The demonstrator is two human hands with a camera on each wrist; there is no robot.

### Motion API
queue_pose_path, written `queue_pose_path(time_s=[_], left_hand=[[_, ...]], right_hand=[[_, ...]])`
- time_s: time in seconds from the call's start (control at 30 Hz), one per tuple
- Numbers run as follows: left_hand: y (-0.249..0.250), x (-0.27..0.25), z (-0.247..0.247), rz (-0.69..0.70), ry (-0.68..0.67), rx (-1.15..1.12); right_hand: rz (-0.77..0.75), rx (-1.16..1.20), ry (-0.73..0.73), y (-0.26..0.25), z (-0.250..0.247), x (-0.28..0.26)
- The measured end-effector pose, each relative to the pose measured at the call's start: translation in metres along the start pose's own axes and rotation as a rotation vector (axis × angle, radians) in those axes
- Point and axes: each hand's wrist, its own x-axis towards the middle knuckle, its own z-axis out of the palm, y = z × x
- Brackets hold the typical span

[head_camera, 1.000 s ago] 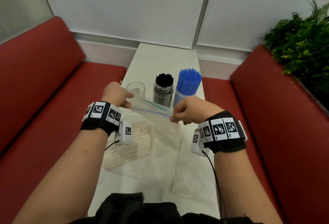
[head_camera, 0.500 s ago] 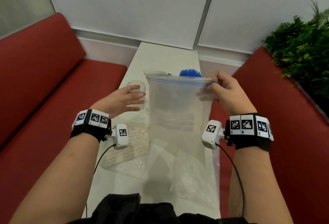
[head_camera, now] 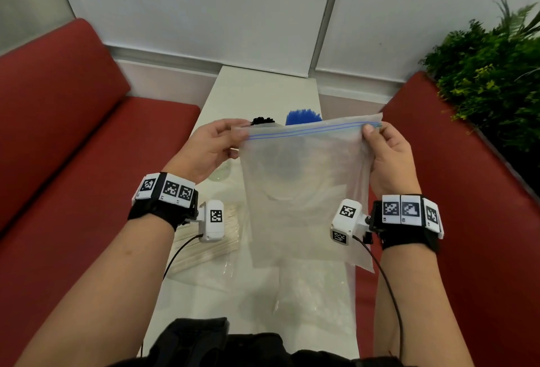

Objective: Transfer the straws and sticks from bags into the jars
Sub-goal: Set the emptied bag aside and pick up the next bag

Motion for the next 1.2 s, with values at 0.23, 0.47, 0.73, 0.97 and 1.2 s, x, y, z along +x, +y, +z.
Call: queue_pose_path(time_s=[0.23,0.47,0.73,0.97,1.2], left_hand=[[0.023,0.0,0.022,0.198,0.158,0.292],[0.033,-0.008,0.058,0.133,-0.204,0.461],[0.015,-0.013,-0.005,-0.151,-0.282,0.695],[0.011,-0.014,-0.047,-0.143,-0.139,0.633],[0.005,-0.011,-0.037,0.052,0.046,0.167]], right_hand=[[-0.026,-0.841,0.14,0.02,-0.002,0.007],[-0.033,-0.879,-0.542,0.027,0.077,-0.006],[-0.15,-0.587,-0.154,0.026,0.048,0.019],[-0.29,-0.683,0.096,0.004,0.024,0.03],[-0.222,-0.622,0.265,0.007,0.017,0.027]])
